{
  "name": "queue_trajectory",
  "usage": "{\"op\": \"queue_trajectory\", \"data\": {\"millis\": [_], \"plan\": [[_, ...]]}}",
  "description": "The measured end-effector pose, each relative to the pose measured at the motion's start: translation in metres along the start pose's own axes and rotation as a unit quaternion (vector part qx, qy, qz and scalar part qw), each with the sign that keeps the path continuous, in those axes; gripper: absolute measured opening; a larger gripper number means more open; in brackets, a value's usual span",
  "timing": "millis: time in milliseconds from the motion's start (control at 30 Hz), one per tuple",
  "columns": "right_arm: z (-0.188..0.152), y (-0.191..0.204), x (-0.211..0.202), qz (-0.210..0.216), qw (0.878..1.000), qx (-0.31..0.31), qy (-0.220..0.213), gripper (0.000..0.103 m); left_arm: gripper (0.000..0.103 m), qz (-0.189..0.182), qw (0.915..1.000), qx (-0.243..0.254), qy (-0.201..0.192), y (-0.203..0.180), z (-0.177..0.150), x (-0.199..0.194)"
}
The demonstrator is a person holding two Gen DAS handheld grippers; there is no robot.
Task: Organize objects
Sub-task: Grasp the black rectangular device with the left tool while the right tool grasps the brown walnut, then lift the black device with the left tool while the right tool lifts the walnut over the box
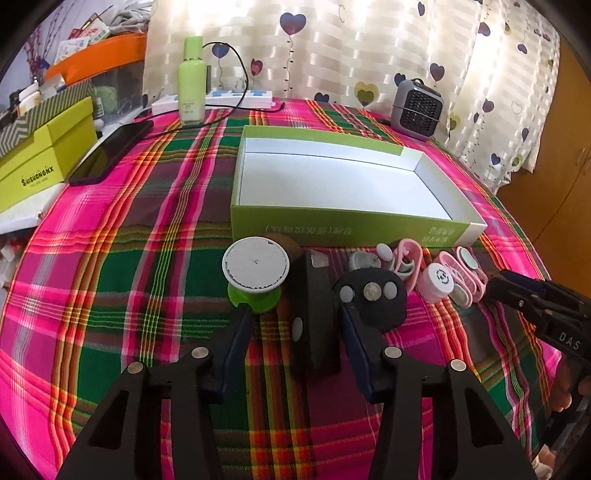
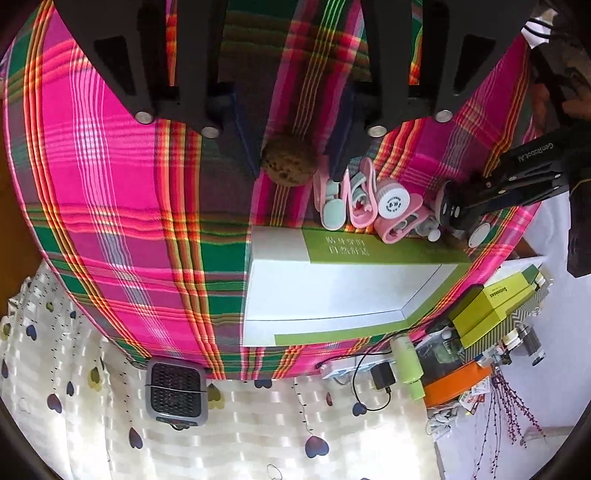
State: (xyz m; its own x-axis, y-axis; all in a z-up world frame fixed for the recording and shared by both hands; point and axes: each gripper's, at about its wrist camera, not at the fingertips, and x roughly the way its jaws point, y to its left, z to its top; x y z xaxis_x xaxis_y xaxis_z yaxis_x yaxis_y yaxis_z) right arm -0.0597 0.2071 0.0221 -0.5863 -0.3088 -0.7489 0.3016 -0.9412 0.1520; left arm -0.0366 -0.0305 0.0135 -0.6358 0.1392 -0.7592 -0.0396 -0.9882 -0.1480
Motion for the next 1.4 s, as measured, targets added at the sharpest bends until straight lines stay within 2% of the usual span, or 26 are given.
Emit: {"op": "queue_trajectory", "data": {"millis": [167, 333, 533, 867, 1200, 1400], "plan": [[0.003, -0.003, 0.002, 0.011, 1.0, 0.005, 0.001, 0.033, 0.044, -0.002, 1.0, -0.004, 0.001, 0.002, 0.007, 0.002], [0.003, -0.005, 0.002, 0.017, 1.0, 0.011, 0.0, 0.032, 0.03, -0.007, 0.9999, -0.009, 0.002, 0.003, 0.009, 0.004], [0.0, -0.004, 0.0, 0.019, 1.0, 0.01, 0.003, 0.032, 0.022, -0.016, 0.9998, -0.012, 0.005, 0.003, 0.007, 0.005], [-0.006, 0.004, -0.007, 0.032, 0.999, 0.008, 0.006, 0.032, 0.022, -0.04, 0.9991, -0.008, 0.014, -0.002, -0.006, -0.004], [-0.011, 0.011, -0.007, 0.029, 0.999, -0.008, 0.01, 0.032, 0.023, -0.044, 0.9989, -0.006, 0.014, -0.006, -0.009, -0.006], [-0.012, 0.018, 0.001, 0.02, 0.999, -0.026, 0.02, 0.033, 0.04, -0.041, 0.9989, 0.019, 0.012, -0.014, -0.007, -0.003]]}}
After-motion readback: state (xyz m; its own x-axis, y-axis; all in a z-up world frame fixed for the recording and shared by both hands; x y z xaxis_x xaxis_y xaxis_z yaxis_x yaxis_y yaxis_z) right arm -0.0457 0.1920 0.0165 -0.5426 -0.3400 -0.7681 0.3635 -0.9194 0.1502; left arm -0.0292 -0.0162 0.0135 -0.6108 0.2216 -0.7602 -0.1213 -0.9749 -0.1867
